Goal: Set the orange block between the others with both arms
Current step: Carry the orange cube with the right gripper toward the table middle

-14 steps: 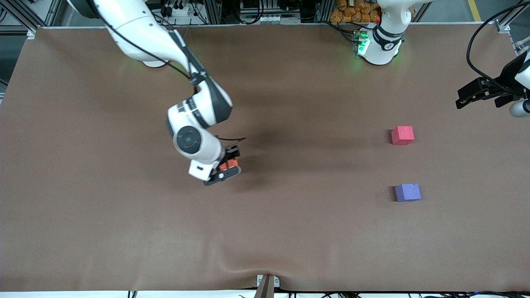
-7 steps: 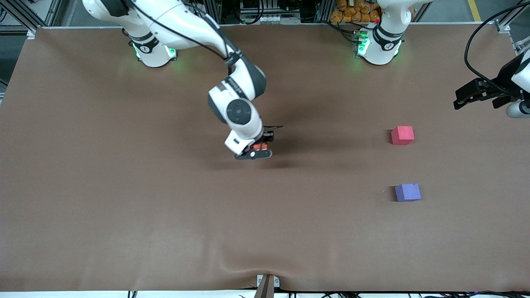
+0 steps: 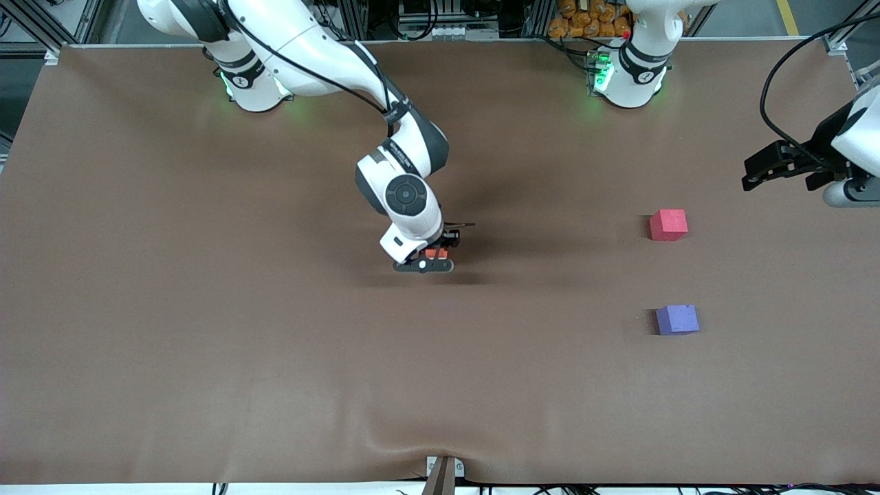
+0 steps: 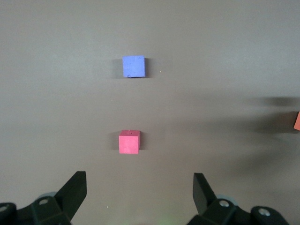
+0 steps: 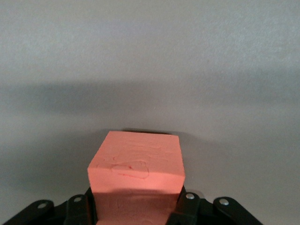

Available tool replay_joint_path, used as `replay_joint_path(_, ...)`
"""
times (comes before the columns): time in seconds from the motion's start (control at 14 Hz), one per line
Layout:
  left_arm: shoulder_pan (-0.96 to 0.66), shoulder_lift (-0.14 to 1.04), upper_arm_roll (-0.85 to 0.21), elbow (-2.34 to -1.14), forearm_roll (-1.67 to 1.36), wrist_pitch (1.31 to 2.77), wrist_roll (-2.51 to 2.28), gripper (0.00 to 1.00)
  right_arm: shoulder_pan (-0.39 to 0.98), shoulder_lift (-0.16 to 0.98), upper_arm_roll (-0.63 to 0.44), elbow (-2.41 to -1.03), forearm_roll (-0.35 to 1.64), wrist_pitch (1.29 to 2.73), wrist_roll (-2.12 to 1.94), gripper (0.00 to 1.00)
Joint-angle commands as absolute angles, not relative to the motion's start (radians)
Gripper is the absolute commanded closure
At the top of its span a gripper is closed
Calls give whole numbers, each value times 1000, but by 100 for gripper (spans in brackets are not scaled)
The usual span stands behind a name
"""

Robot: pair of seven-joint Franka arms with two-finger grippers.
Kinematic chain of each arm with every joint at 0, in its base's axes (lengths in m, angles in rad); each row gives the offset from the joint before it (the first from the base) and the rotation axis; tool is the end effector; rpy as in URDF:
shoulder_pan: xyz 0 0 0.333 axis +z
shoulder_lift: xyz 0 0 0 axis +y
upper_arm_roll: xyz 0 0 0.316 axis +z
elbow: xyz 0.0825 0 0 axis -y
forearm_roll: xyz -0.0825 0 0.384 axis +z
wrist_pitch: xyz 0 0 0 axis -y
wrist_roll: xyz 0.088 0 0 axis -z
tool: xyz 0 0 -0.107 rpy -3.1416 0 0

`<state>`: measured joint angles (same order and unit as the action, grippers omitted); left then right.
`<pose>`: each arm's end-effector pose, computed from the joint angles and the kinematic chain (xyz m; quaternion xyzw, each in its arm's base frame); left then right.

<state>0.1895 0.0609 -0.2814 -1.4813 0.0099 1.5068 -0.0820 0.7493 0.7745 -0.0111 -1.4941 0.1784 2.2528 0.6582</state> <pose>0.5647 -0.0456 0.6281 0.9998 -0.0046 -0.0167 0.0021 0.5238 0.4849 0.2096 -0.9977 0.0153 0.0476 0.0447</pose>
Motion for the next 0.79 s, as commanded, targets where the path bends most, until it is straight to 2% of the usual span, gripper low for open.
replay_joint_path(0.0, 163, 83, -281, -1463, 5, 1522, -89, 0, 741, 802, -5, -1451, 161, 2241, 676, 16)
replay_joint_path(0.07, 160, 90, -281, -1463, 5, 1528, -90, 0, 739, 802, -5, -1451, 161, 2241, 680, 0)
replay_joint_path(0.71, 40, 172, -296, -1463, 6, 1609, -205, 0, 654, 766, 0, -1440, 178, 2226, 667, 0)
